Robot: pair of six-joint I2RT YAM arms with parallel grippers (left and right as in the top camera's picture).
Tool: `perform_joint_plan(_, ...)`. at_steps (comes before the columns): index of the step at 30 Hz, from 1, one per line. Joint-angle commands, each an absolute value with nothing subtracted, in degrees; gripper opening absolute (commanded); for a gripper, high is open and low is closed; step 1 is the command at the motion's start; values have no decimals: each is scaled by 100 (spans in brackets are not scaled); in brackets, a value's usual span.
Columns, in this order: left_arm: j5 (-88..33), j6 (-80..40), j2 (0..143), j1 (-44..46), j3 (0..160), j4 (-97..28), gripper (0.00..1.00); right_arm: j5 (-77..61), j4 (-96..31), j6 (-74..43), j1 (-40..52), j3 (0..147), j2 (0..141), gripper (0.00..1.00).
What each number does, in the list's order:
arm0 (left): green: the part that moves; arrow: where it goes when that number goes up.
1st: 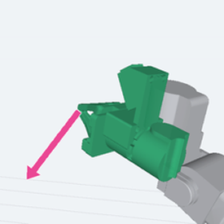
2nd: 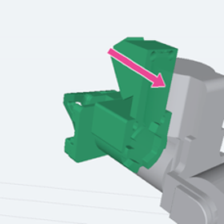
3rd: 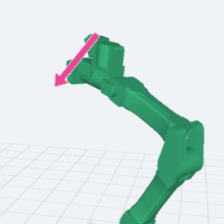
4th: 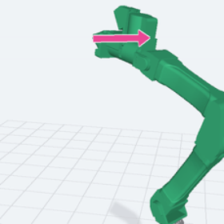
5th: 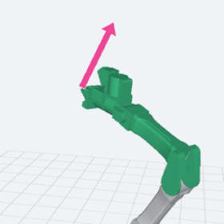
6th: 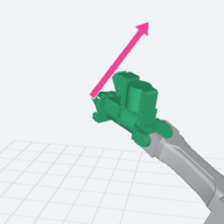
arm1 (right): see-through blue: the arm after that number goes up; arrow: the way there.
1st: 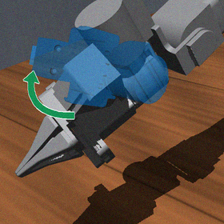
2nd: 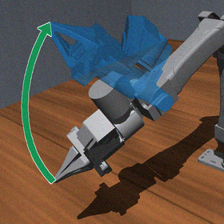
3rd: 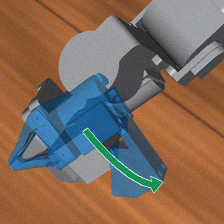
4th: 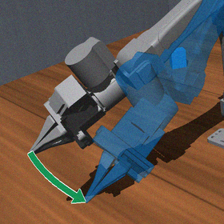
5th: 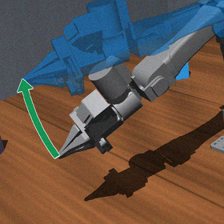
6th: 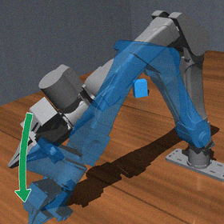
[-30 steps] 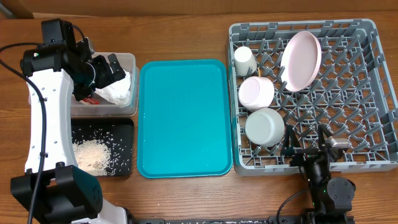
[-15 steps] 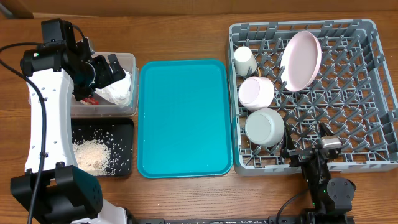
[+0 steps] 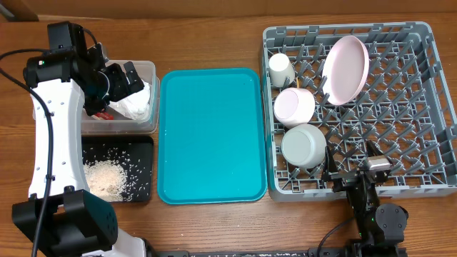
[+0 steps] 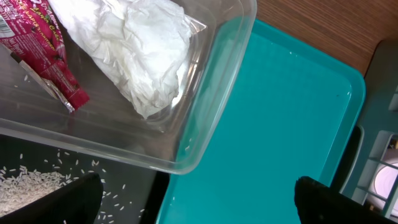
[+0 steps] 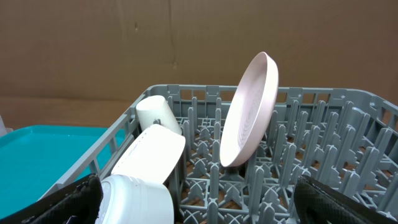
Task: Sort waste into correct bins and load items into the dishwasher
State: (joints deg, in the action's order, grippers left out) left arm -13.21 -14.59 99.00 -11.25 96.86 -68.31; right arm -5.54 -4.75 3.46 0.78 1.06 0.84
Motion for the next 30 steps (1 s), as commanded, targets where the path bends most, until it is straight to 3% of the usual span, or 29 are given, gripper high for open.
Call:
perform_joint_plan(1, -1304, -1372, 9856, -1085, 9782, -6834, 100, -565, -436, 388, 58, 45, 16, 100)
perform_joint_plan(22, -1306, -1372, 9845, -1039, 9771, -6834, 100, -565, -436, 388, 58, 45, 16, 100)
perform_joint_plan(30, -1304, -1372, 8912, -998, 9771, -6834, 100, -565, -436, 388, 58, 45, 16, 100)
